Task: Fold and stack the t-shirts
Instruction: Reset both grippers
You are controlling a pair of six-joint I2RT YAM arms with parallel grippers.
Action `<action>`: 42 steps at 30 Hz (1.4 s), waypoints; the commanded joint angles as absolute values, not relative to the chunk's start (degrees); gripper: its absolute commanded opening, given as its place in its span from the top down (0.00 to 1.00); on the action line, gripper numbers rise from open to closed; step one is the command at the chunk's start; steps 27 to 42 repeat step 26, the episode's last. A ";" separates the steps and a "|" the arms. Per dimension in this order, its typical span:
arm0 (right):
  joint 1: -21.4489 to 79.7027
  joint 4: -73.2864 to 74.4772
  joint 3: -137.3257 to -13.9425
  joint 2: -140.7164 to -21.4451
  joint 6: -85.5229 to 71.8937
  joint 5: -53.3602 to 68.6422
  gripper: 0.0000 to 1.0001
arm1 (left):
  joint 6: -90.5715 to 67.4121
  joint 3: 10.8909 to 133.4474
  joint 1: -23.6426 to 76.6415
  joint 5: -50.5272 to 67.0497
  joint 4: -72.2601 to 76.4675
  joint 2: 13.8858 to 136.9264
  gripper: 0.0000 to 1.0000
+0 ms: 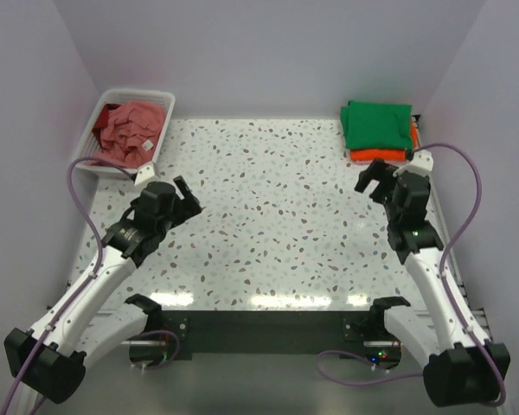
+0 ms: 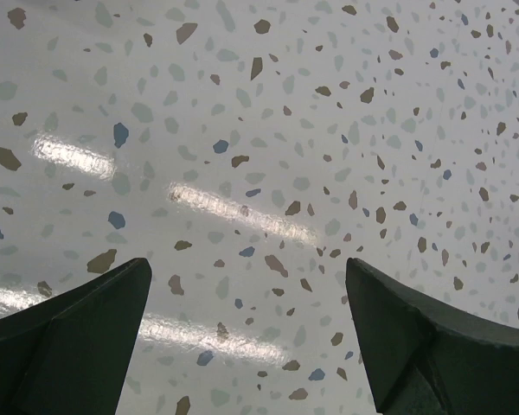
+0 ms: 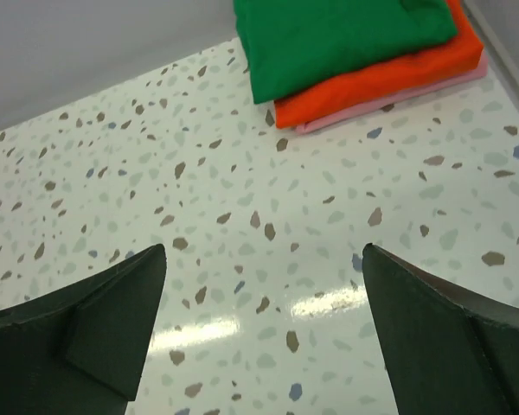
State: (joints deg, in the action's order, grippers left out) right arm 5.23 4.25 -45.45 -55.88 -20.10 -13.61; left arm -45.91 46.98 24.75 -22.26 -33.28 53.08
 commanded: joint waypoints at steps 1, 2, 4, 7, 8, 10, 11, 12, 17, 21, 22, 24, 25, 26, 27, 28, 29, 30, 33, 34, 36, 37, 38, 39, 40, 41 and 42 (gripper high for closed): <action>5.36 11.06 -38.70 -46.87 -23.11 -5.63 0.01 | -46.32 45.00 24.26 -21.62 -29.45 49.58 0.00; 5.45 11.77 -37.37 -43.10 -23.03 -4.84 0.01 | -46.93 44.13 24.26 -21.53 -29.44 49.14 0.00; 5.54 12.39 -32.90 -39.04 -22.24 -2.82 0.01 | -47.11 43.42 24.26 -21.10 -29.36 48.52 0.00; 5.45 13.97 -29.89 -33.23 -21.53 -2.37 0.01 | -47.98 42.10 24.26 -21.01 -29.79 48.43 0.00; 5.45 14.58 -28.93 -31.92 -21.62 -2.81 0.01 | -47.99 41.84 24.26 -20.92 -29.79 48.34 0.00; 5.54 15.21 -27.87 -29.28 -23.28 -4.73 0.01 | -48.25 41.49 24.26 -20.74 -30.14 48.51 0.00; 5.45 15.12 -27.51 -28.66 -23.73 -5.01 0.01 | -48.34 41.31 24.26 -20.74 -30.23 48.52 0.00; 5.54 14.51 -27.07 -27.61 -23.90 -4.84 0.01 | -48.34 41.31 24.26 -20.83 -30.41 48.43 0.00; 5.45 13.80 -26.02 -25.75 -23.91 -5.53 0.01 | -48.87 41.31 24.26 -21.97 -31.55 47.90 0.00; 5.36 14.15 -26.10 -26.63 -23.82 -5.19 0.01 | -49.22 41.40 24.26 -22.41 -31.90 47.46 0.00; 5.45 13.89 -26.10 -27.07 -23.47 -5.01 0.01 | -49.48 41.40 24.26 -22.41 -31.90 47.46 0.00; 5.45 13.89 -26.10 -27.33 -23.99 -5.54 0.01 | -49.74 41.40 24.26 -22.24 -31.90 47.81 0.00; 5.45 13.80 -25.93 -27.42 -24.17 -5.62 0.01 | -49.75 41.31 24.26 -22.24 -31.73 47.90 0.00; 5.45 13.28 -25.84 -27.07 -24.60 -5.71 0.01 | -49.66 41.31 24.26 -22.32 -31.64 47.99 0.00; 5.45 13.28 -25.84 -27.07 -24.60 -5.71 0.01 | -49.66 41.31 24.26 -22.32 -31.64 47.99 0.00; 5.45 13.28 -25.84 -27.07 -24.60 -5.71 0.01 | -49.66 41.31 24.26 -22.32 -31.64 47.99 0.00; 5.45 13.28 -25.84 -27.07 -24.60 -5.71 0.01 | -49.66 41.31 24.26 -22.32 -31.64 47.99 0.00; 5.45 13.28 -25.84 -27.07 -24.60 -5.71 0.01 | -49.66 41.31 24.26 -22.32 -31.64 47.99 0.00; 5.45 13.28 -25.84 -27.07 -24.60 -5.71 0.01 | -49.66 41.31 24.26 -22.32 -31.64 47.99 0.00; 5.45 13.28 -25.84 -27.07 -24.60 -5.71 0.01 | -49.66 41.31 24.26 -22.32 -31.64 47.99 0.00; 5.45 13.28 -25.84 -27.07 -24.60 -5.71 0.01 | -49.66 41.31 24.26 -22.32 -31.64 47.99 0.00; 5.45 13.28 -25.84 -27.07 -24.60 -5.71 0.01 | -49.66 41.31 24.26 -22.32 -31.64 47.99 0.00; 5.45 13.28 -25.84 -27.07 -24.60 -5.71 0.01 | -49.66 41.31 24.26 -22.32 -31.64 47.99 0.00; 5.45 13.28 -25.84 -27.07 -24.60 -5.71 0.01 | -49.66 41.31 24.26 -22.32 -31.64 47.99 0.00; 5.45 13.28 -25.84 -27.07 -24.60 -5.71 0.01 | -49.66 41.31 24.26 -22.32 -31.64 47.99 0.00; 5.45 13.28 -25.84 -27.07 -24.60 -5.71 0.01 | -49.66 41.31 24.26 -22.32 -31.64 47.99 0.00; 5.45 13.28 -25.84 -27.07 -24.60 -5.71 0.01 | -49.66 41.31 24.26 -22.32 -31.64 47.99 0.00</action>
